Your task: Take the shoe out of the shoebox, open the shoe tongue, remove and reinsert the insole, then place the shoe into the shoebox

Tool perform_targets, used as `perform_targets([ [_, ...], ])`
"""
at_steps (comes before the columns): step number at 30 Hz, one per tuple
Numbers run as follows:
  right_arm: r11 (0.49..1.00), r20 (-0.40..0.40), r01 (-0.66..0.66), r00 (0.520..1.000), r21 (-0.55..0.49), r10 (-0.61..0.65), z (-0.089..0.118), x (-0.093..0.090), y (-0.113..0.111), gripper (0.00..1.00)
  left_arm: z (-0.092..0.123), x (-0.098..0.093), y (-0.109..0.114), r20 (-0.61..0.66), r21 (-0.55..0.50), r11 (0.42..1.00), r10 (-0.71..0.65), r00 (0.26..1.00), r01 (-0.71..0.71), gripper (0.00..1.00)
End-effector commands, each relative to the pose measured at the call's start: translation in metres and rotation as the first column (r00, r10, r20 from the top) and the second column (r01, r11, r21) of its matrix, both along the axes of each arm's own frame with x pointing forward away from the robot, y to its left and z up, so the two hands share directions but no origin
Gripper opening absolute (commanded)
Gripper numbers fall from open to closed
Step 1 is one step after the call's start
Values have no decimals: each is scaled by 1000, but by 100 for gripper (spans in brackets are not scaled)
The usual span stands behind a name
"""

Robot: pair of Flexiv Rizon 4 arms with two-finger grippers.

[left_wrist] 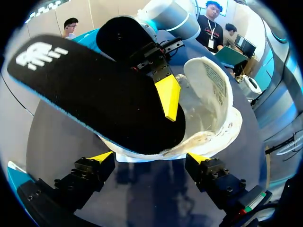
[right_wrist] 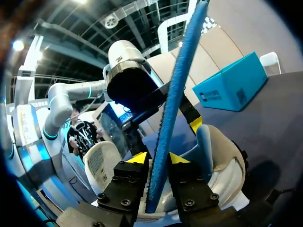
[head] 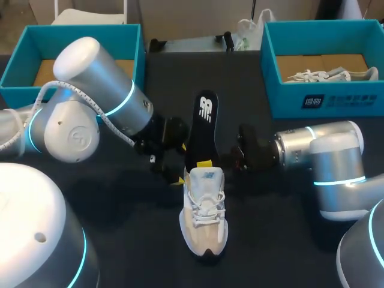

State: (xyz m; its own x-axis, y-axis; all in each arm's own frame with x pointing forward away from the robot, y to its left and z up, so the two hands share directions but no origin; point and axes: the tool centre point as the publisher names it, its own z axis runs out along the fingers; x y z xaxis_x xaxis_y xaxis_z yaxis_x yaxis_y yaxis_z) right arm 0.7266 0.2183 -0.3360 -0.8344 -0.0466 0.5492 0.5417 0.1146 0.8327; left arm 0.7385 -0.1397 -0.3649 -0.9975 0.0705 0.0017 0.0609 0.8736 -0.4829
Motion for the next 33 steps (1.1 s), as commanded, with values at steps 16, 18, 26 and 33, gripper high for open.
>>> perform_targets([
  [16,1000,-22,9,1000,-7,-9,21,23,4,33,0,-1,0,1,2,1000,0,1000,0,100],
  [18,1000,-39,19,999,0,-19,22,26,4,33,0,-1,0,1,2,1000,0,1000,0,100],
  [26,999,-62,44,997,4,-44,26,29,7,22,0,-1,0,1,2,1000,0,1000,0,100],
  [33,998,-105,65,992,-5,-66,17,27,5,0,0,-1,0,1,2,1000,0,1000,0,100],
])
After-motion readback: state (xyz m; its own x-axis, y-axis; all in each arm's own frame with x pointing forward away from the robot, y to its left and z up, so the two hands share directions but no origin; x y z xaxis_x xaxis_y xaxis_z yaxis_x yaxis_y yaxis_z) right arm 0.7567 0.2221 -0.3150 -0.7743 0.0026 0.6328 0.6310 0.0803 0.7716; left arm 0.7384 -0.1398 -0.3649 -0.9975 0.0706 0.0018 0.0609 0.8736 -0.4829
